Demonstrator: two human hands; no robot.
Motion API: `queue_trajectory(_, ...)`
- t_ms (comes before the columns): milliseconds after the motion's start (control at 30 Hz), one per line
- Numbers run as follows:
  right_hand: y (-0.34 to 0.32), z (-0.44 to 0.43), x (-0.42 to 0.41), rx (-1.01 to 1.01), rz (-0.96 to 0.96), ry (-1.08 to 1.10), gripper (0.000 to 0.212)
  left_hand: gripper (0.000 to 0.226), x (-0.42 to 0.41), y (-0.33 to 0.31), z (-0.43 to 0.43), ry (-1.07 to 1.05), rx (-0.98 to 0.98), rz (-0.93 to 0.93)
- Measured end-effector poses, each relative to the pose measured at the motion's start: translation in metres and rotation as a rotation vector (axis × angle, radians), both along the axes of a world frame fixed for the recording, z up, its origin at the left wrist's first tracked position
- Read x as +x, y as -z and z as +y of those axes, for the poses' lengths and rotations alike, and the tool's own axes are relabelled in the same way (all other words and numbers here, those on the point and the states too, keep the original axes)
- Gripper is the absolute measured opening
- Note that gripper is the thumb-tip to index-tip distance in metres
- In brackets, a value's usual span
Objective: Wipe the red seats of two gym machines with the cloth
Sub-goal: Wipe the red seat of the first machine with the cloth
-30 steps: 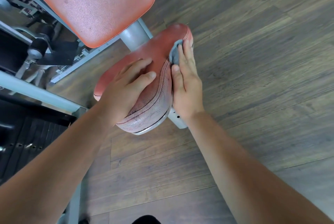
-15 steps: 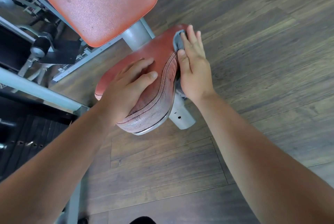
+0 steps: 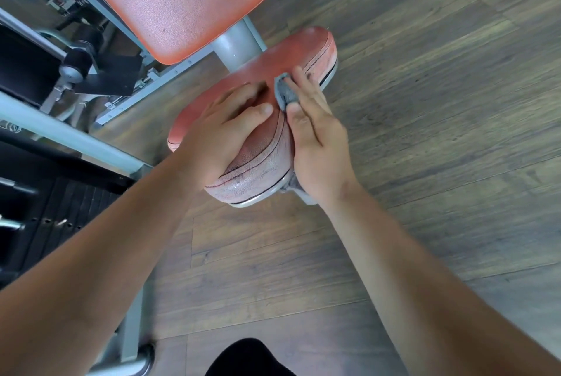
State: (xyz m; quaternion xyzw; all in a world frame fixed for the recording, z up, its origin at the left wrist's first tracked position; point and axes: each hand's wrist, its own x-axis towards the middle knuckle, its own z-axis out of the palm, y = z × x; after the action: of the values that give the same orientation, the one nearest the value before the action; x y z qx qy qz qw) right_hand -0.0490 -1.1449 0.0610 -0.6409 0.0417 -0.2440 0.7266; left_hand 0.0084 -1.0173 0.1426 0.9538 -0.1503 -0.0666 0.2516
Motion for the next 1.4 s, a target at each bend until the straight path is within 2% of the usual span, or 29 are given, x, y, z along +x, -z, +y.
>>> queue_trajectory(100, 0.002, 0.023, -0.033, 0.112, -0.016, -0.018, 0.047, 0.052, 0.001, 0.0, 0.0, 0.009, -0.013, -0.012)
queue_trajectory(167, 0.003, 0.036, -0.058, 0.093, -0.059, -0.008, 0.046, 0.057, 0.002, 0.001, 0.0, 0.005, -0.03, -0.01)
queue_trajectory(267, 0.006, 0.02, -0.031, 0.038, -0.04, 0.0, 0.045, 0.066, 0.003, 0.003, 0.001, 0.035, -0.004, -0.014)
queue_trajectory(367, 0.001, 0.011, -0.013, 0.055, -0.003, 0.023, 0.045, 0.06, 0.005, 0.004, 0.002, 0.031, -0.011, -0.007)
queue_trajectory(500, 0.004, 0.039, -0.06, 0.05, -0.036, 0.026, 0.048, 0.05, 0.002, 0.001, 0.0, 0.009, 0.018, -0.039)
queue_trajectory(533, 0.005, 0.038, -0.061, 0.024, -0.041, 0.029, 0.048, 0.052, 0.001, 0.0, -0.001, 0.01, 0.038, -0.038)
queue_trajectory(633, 0.0, 0.016, -0.027, -0.028, 0.009, 0.023, 0.046, 0.078, 0.001, 0.0, -0.001, 0.061, 0.1, -0.016)
queue_trajectory(733, -0.002, 0.009, -0.014, -0.021, 0.036, 0.024, 0.046, 0.078, 0.006, 0.002, 0.002, 0.034, 0.078, 0.004)
queue_trajectory(933, 0.001, 0.028, -0.045, -0.018, 0.064, 0.076, 0.052, 0.078, 0.006, 0.002, 0.001, 0.009, 0.079, 0.016)
queue_trajectory(1067, -0.018, 0.018, -0.044, -0.139, 0.177, 0.131, 0.047, 0.08, 0.008, 0.001, 0.005, 0.056, 0.112, -0.013)
queue_trajectory(1200, -0.062, -0.01, -0.04, -0.319, 0.438, 0.067, 0.031, 0.082, 0.005, -0.012, 0.007, 0.105, 0.216, 0.055)
queue_trajectory(1300, -0.111, -0.033, -0.039, -0.441, 0.573, 0.007, 0.017, 0.07, 0.006, -0.046, 0.002, 0.164, 0.328, 0.182)
queue_trajectory(1400, -0.17, -0.052, -0.047, -0.547, 0.649, -0.015, 0.018, 0.065, -0.006, -0.101, -0.01, 0.212, 0.388, 0.229)
